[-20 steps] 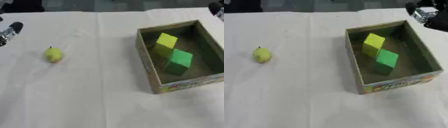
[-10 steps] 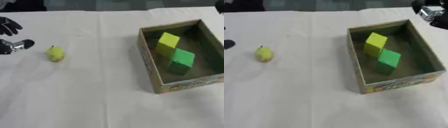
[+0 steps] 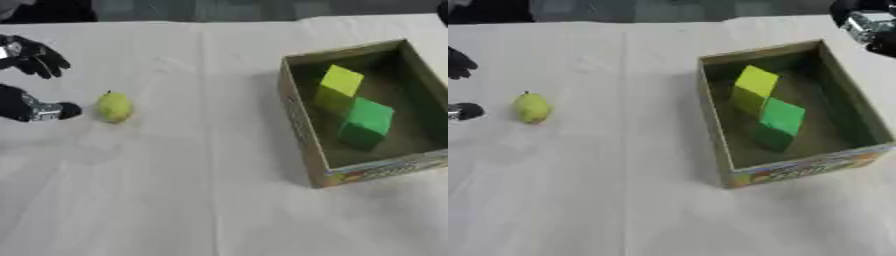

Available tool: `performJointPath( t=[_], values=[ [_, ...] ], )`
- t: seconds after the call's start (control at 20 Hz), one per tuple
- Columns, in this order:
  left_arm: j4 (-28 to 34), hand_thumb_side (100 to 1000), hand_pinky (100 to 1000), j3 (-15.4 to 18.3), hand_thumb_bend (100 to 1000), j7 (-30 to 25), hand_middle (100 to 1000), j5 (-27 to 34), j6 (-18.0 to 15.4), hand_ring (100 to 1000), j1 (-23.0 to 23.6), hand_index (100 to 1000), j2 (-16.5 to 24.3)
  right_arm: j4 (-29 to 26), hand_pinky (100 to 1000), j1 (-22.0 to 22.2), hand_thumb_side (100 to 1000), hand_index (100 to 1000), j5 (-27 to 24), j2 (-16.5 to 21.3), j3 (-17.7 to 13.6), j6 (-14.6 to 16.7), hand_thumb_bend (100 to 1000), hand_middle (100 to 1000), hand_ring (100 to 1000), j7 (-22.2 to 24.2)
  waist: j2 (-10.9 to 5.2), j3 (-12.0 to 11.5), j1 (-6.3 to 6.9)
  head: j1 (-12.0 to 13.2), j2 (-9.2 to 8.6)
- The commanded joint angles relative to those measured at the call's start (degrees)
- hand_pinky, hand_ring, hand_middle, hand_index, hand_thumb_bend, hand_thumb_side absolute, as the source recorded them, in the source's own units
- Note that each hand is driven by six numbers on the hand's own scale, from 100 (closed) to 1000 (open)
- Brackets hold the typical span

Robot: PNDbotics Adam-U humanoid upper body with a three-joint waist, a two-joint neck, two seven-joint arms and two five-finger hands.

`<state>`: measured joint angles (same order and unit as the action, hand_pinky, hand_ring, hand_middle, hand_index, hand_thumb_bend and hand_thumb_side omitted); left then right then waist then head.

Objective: Pick up the objects with one hand, pass them to the other hand, and then place them into the box on the other side of the table.

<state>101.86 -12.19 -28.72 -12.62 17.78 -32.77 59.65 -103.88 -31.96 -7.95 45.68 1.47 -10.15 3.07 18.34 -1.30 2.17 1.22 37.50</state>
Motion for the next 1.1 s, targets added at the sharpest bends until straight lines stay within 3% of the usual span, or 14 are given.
performJointPath(
  t=[0.05,0.35,1.1],
  values=[
    [-0.9,337,836,-0.7,502,-1.3,689,0.2,-0.5,754,-2.1,825,1.3,-0.7,909,-0.7,403,843,-0.2,1.2,-0.5,-0.1,339,739,723,-0.1,-0.91,0.0,0.76,0.1,-0.27],
    [-3.9,109,832,-3.6,440,-4.4,700,-2.8,-1.2,762,-6.5,822,-0.8,-0.6,910,-0.7,401,842,-0.1,1.1,-0.3,-0.2,341,739,723,0.2,-1.05,0.1,0.88,0.5,-0.26],
    [-19.3,100,819,-8.4,448,-10.2,728,-15.4,-4.8,777,-14.1,825,-8.4,-0.4,910,-0.4,401,837,0.1,0.6,0.0,-0.3,343,738,722,0.6,-1.11,0.2,0.97,1.4,-0.29]
  ],
)
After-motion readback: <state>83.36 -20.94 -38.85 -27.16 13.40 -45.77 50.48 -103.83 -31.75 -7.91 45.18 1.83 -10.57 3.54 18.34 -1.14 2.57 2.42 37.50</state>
